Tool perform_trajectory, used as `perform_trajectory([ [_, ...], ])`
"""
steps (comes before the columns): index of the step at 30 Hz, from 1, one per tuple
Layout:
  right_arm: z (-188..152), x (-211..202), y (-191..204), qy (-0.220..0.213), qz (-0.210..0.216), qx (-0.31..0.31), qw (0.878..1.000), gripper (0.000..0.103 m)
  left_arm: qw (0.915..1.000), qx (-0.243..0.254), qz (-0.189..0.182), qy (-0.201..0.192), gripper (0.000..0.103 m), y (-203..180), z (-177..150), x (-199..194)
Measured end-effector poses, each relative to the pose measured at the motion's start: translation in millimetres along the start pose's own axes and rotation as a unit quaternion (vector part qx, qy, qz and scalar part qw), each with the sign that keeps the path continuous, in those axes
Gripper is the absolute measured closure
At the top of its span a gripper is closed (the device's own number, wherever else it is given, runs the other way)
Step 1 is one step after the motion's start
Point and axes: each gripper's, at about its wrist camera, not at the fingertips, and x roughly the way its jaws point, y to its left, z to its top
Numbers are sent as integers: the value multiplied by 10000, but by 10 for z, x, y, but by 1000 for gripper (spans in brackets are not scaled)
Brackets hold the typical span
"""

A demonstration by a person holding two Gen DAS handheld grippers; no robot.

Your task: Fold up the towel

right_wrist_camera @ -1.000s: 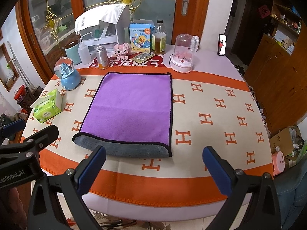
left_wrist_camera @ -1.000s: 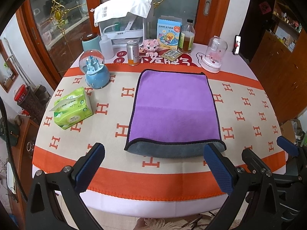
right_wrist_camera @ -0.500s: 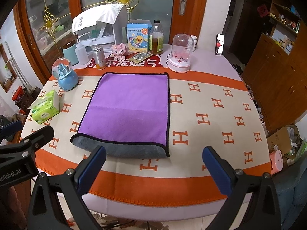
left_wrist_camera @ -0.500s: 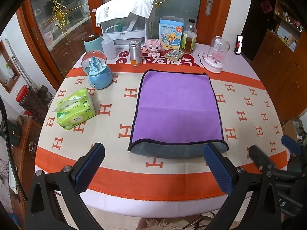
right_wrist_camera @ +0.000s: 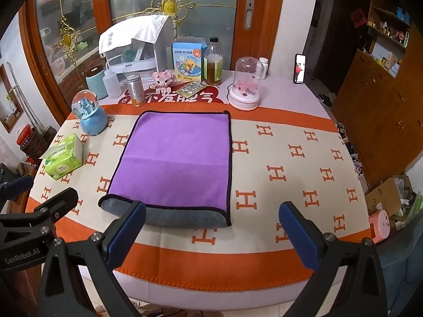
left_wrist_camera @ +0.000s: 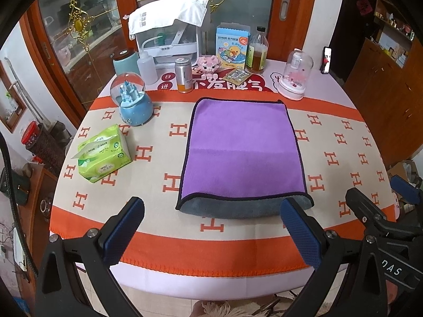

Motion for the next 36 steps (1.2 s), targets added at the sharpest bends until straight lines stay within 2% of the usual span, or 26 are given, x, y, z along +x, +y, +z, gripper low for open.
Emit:
perform_trajectory([
  [36, -6, -120, -100, -155, -4, -3, 9999, 2, 10000, 35, 43, -69, 1, -20, 29, -83],
])
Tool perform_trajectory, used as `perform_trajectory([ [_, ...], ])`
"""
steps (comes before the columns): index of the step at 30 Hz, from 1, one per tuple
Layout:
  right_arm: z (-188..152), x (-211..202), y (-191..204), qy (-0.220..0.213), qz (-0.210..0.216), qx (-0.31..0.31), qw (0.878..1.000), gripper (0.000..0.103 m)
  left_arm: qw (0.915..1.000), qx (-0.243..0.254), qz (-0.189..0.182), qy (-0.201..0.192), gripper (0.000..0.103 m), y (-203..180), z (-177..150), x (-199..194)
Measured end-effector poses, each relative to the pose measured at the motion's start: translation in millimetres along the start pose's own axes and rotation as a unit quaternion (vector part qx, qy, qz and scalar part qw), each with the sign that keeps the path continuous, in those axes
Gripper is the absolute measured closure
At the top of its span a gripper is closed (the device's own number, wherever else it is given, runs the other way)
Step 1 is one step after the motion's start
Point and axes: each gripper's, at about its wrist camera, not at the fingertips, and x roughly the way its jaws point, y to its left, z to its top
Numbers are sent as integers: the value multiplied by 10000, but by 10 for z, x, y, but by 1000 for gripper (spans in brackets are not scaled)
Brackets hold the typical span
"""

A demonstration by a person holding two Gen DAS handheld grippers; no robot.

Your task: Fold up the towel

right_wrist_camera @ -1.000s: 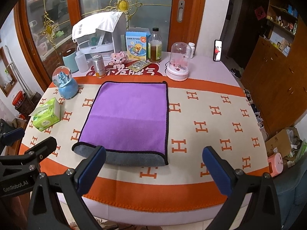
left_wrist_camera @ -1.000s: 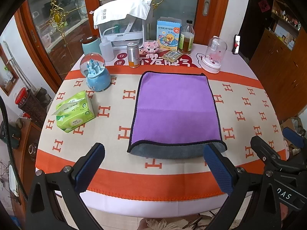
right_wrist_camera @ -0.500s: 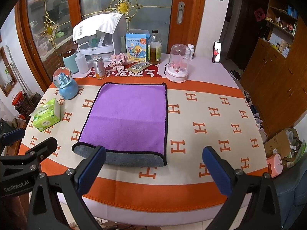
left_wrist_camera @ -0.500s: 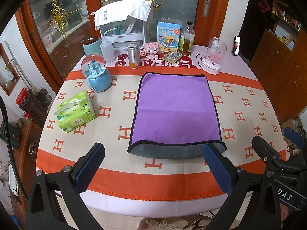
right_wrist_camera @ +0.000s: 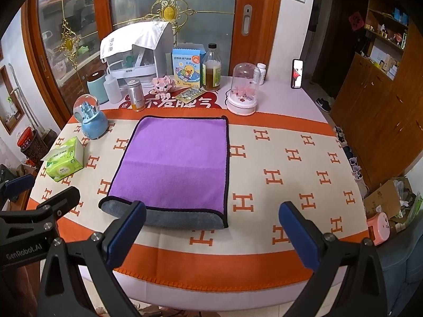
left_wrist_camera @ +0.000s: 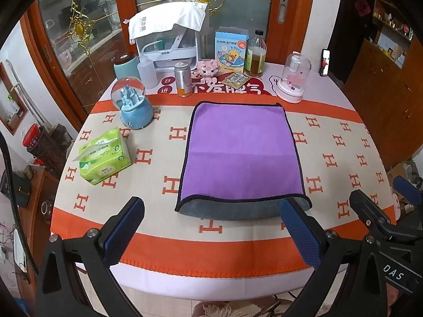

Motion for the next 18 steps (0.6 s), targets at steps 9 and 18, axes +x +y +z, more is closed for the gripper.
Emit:
perform_trajectory([
  [9, 40, 55, -19, -57, 19, -38, 10000, 2, 10000, 58, 14, -42, 1, 6, 29, 16],
  [18, -6, 416, -137, 154, 31, -95, 9998, 3, 9999, -119, 66, 78, 1, 357, 222, 398],
])
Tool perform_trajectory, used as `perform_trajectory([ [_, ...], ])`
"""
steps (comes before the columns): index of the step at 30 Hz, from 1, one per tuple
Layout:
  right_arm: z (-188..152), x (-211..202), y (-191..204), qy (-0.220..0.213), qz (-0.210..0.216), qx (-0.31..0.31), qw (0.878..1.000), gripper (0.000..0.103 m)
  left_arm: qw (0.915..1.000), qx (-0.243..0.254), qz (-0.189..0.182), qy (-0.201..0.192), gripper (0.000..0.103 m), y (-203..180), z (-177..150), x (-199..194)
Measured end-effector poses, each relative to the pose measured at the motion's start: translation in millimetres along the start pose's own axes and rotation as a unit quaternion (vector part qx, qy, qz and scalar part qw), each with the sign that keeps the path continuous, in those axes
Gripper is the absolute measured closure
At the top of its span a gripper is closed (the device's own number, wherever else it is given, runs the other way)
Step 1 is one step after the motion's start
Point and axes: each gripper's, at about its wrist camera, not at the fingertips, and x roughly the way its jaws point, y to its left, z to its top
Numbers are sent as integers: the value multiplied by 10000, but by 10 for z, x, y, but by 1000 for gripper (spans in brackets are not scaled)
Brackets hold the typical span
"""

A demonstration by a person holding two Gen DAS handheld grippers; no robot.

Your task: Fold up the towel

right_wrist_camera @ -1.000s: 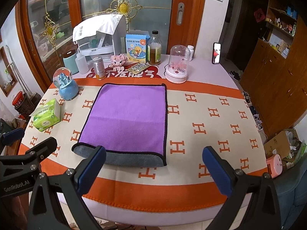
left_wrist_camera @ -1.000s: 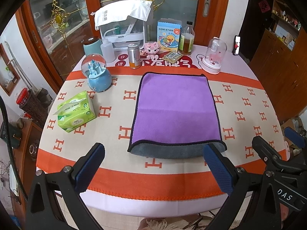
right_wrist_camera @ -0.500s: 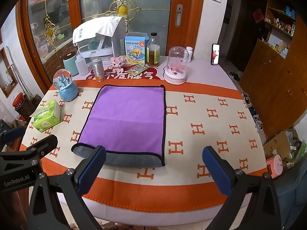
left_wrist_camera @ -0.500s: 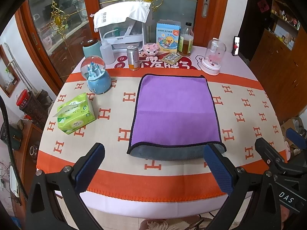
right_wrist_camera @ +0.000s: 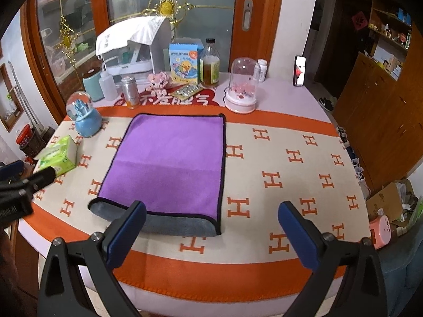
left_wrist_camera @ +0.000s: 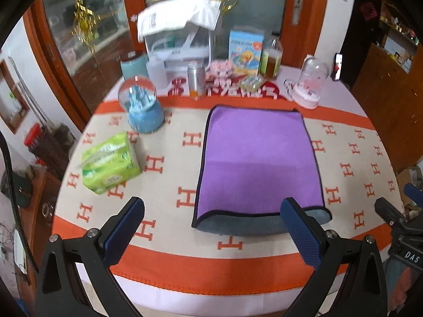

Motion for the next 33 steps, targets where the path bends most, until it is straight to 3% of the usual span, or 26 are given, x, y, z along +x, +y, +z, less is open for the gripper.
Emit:
perform_trajectory([
  [6, -71, 302, -86, 172, 0, -144, 9997, 6, 9992, 8, -68, 402, 1, 229, -91, 472],
  [13, -250, 784, -86, 521, 446, -617, 9957, 17, 9946, 838, -244, 564, 2, 212, -276, 960],
  [24, -377, 1402, 13, 1120, 1219, -1504, 9747, 41, 9774, 1570, -944, 1056, 18, 198, -346, 1607],
  [28, -358, 1553, -21, 1314, 1566, -1589, 9659, 46, 9710, 1735, -1120, 1202, 27, 183, -338, 1726],
  [33, -368, 1721, -105, 1625, 1978, -1508, 9548, 51, 9654, 1835, -1313, 1309, 29, 186, -316, 1780],
])
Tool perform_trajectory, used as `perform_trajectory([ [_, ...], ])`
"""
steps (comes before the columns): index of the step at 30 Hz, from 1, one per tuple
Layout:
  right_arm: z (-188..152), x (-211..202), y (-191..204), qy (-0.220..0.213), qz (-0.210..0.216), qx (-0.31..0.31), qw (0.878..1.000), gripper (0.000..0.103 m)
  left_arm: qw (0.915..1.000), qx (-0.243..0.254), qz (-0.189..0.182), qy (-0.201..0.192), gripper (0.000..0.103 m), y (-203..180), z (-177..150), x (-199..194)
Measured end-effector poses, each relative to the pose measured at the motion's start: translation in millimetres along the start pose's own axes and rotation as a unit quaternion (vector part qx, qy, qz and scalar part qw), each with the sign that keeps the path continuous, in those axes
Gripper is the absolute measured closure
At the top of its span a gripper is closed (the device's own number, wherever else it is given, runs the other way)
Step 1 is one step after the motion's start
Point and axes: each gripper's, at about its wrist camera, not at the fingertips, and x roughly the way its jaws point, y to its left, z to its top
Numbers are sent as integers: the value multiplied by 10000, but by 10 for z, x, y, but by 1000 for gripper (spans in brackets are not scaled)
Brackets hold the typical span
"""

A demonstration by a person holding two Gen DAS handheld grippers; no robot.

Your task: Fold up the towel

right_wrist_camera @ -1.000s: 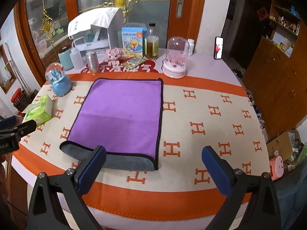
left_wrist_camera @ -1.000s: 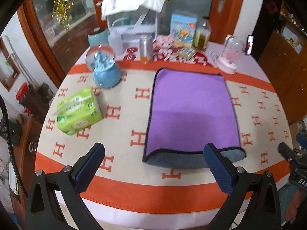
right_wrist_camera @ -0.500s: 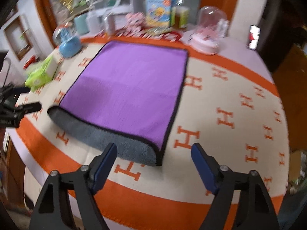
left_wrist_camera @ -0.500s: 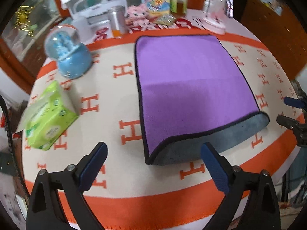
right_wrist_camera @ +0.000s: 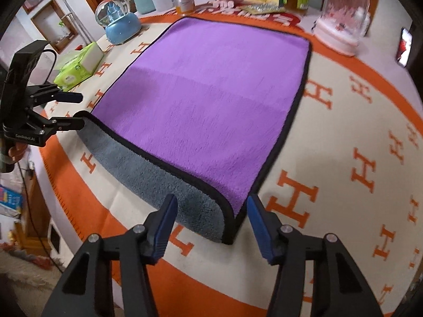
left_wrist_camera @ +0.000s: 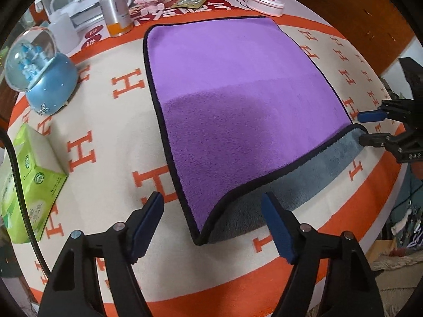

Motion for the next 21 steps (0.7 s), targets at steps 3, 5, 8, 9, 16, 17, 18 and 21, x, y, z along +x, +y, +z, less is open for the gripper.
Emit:
perform_trajectory([
  [3, 2, 43, -48, 78, 119, 29, 9999, 57, 9999, 47, -144, 41, 37, 12, 15, 4],
  [5, 6, 52, -62, 101, 193, 19, 9998, 61, 9997, 87, -218, 80, 41, 21, 33, 19],
  [8, 19, 43, -75, 89, 273, 5, 9996, 68, 9994, 189, -251, 149, 45, 9, 56, 43],
  [9, 21, 40, -76, 92, 282, 0, 9996, 69, 9993, 224, -262, 170, 45, -1, 59, 44],
  [16, -5, 65, -9, 186, 222, -229, 9993, 74, 9976, 396, -411, 382, 48, -53, 38, 100],
  [17, -8, 72, -6, 192, 215, -237, 9993, 74, 9974, 411, -428, 415, 50, -54, 35, 117],
  [18, -11, 79, -9, 194, 220, -230, 9993, 74, 9970, 422, -453, 454, 51, -59, 39, 139],
  [21, -11, 98, -22, 210, 216, -216, 9993, 77, 9964, 427, -501, 543, 53, -57, 55, 193],
])
